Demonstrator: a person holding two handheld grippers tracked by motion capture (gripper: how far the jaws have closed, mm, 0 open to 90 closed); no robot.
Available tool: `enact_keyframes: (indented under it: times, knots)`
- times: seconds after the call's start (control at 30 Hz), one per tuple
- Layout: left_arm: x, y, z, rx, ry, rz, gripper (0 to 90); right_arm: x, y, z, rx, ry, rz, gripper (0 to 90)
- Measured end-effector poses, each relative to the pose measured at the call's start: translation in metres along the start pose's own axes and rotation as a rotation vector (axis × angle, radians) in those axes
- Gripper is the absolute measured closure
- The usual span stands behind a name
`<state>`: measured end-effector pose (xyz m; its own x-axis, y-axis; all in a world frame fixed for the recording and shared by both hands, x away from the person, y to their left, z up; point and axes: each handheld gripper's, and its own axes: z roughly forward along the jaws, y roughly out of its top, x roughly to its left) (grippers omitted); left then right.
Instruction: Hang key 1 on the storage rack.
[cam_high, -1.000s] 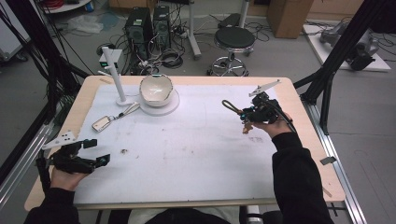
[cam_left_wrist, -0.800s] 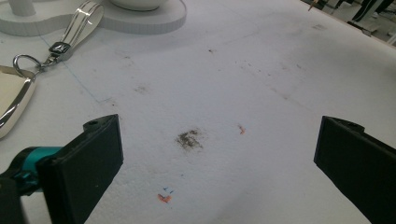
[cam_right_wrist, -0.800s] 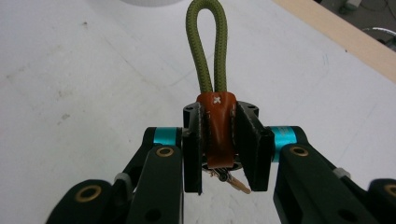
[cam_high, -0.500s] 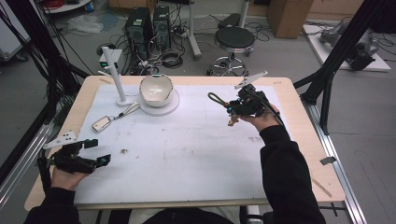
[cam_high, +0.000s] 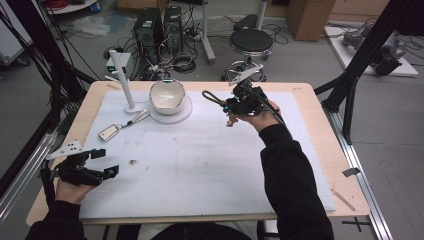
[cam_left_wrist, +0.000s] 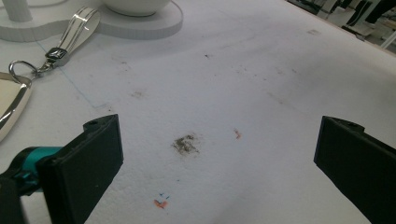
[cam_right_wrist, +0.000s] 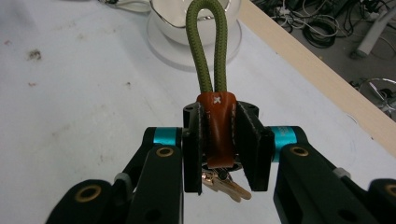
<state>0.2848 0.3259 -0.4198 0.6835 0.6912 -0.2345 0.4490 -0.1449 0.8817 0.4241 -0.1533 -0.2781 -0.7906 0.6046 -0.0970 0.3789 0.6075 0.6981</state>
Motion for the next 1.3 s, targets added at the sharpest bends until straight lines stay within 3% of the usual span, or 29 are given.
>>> enact_keyframes:
  times: [0.23,0.47,0.77,1.0,1.3]
  knots:
    - [-0.002,0.001,0.001,0.006,-0.006,0.005,1.7,0.01,0.021,0.01,-0.008,0.011,-0.026,72.8]
    - [-0.004,0.001,0.001,0.002,-0.009,0.006,1.7,0.02,0.048,0.031,0.008,0.026,-0.049,72.8]
    - [-0.003,0.0,0.0,0.014,0.001,0.003,1.7,0.032,0.07,0.051,-0.013,0.046,-0.071,72.7]
    - [-0.003,-0.001,0.001,0.016,0.005,-0.002,1.7,0.044,0.093,0.061,-0.026,0.054,-0.078,72.5]
    - [-0.002,-0.001,0.001,0.018,0.005,0.0,1.7,0.06,0.127,0.073,-0.032,0.08,-0.128,72.5]
